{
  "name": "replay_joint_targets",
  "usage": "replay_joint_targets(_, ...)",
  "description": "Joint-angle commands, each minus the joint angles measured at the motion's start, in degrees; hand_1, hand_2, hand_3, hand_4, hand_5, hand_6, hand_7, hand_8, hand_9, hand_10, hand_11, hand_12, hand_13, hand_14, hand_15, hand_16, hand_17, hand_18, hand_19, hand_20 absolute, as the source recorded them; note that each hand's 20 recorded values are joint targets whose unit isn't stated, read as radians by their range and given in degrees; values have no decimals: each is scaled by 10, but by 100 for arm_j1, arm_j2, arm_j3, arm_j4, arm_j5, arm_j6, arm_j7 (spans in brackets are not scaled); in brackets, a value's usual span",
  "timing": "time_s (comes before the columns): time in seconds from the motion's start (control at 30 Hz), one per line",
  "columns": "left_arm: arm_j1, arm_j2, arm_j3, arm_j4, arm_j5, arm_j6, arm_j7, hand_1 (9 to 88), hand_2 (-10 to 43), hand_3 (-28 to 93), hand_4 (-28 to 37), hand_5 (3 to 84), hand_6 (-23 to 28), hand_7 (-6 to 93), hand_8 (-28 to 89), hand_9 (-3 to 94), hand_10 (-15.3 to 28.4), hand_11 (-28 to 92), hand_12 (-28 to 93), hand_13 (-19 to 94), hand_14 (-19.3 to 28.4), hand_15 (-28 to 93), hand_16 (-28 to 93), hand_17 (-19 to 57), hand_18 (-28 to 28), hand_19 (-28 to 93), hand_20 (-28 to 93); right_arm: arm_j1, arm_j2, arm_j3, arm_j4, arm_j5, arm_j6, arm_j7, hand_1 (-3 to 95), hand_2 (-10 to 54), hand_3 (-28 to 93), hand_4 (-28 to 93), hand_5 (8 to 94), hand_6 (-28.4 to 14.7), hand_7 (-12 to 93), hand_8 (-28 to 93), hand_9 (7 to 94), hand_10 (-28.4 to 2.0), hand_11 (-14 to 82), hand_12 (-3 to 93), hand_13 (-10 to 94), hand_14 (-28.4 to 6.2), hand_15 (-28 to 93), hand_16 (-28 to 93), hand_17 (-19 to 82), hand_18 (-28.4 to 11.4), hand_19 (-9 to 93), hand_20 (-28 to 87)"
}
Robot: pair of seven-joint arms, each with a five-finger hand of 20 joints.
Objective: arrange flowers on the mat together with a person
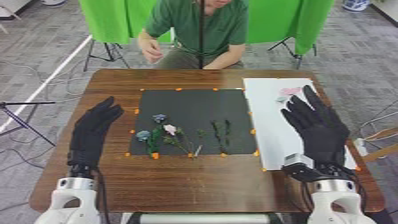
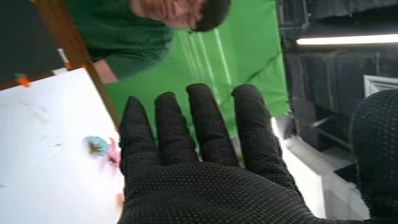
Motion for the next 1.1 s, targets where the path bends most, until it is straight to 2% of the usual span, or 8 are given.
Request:
replay_joint_targets(0.03, -244, 0, 77, 1, 80, -176, -7, 207, 21, 652, -283, 435, 34, 129, -61, 437, 130, 141, 144, 345, 155, 109, 24, 48, 89, 12, 153, -71, -18, -226, 22, -150, -60, 5, 74, 47, 755, -189, 342, 1, 70, -83, 367, -147, 32, 98, 254, -143, 55, 145, 123, -136, 85, 257)
replay_joint_targets(0.13, -225, -23, 56, -28, 64, -193, 16, 207, 20, 653, -283, 435, 33, 129, -61, 437, 130, 141, 143, 344, 156, 109, 24, 48, 90, 12, 153, 1, -13, -214, 44, -180, -31, -52, 73, 48, 756, -188, 347, 0, 72, -82, 370, -149, 33, 99, 259, -144, 58, 146, 124, -137, 87, 256)
replay_joint_targets(0.27, -90, -88, -22, -146, 52, -147, 2, 210, 20, 651, -283, 435, 33, 129, -61, 437, 131, 141, 143, 344, 156, 109, 24, 48, 89, 12, 153, 6, 12, -114, 63, -534, -91, -68, 84, 13, 766, -183, 356, -4, 75, -83, 375, -148, 34, 100, 260, -140, 60, 147, 123, -137, 89, 255)
replay_joint_targets(0.33, 6, -170, -25, -263, 111, 29, -57, 211, 20, 651, -282, 435, 34, 129, -61, 437, 131, 141, 143, 344, 156, 110, 24, 48, 89, 13, 153, 38, 7, -69, 49, -796, -118, 66, 87, -8, 760, -181, 360, -2, 78, -83, 375, -148, 34, 101, 259, -140, 60, 148, 123, -137, 90, 255)
replay_joint_targets(0.53, 6, -238, -22, -252, 176, -159, -25, 228, 9, 650, -268, 437, 35, 130, -61, 438, 131, 143, 143, 342, 158, 112, 24, 47, 91, 12, 154, 53, 6, -160, 64, -781, -4, 41, 78, -26, 749, -173, 356, -1, 78, -84, 361, -149, 30, 103, 245, -142, 55, 152, 118, -139, 88, 252)
replay_joint_targets(0.7, 66, -275, -70, -273, 96, -47, 2, 234, 6, 647, -257, 437, 36, 130, -61, 438, 131, 144, 143, 341, 158, 113, 24, 47, 91, 12, 153, 20, -6, -158, 59, -1006, 3, 34, 112, -70, 750, -165, 353, -4, 80, -81, 360, -151, 31, 106, 249, -142, 54, 158, 119, -138, 89, 252)
replay_joint_targets(0.9, 104, -279, -147, -269, 129, -127, -11, 233, 4, 649, -252, 437, 35, 130, -62, 439, 132, 144, 142, 342, 159, 114, 23, 46, 92, 12, 153, 12, -2, -149, 48, -1109, 83, 52, 155, -94, 756, -171, 351, -5, 99, -87, 363, -146, 31, 110, 258, -136, 57, 165, 124, -134, 91, 253)
replay_joint_targets(1.1, 162, -324, -262, -256, 125, 14, -8, 235, 3, 648, -250, 436, 35, 129, -61, 438, 131, 144, 142, 341, 158, 113, 23, 46, 92, 12, 153, -27, -13, -138, 24, -1130, 137, 48, 163, -95, 758, -172, 356, -6, 106, -90, 365, -146, 32, 112, 262, -137, 59, 166, 125, -133, 94, 255)
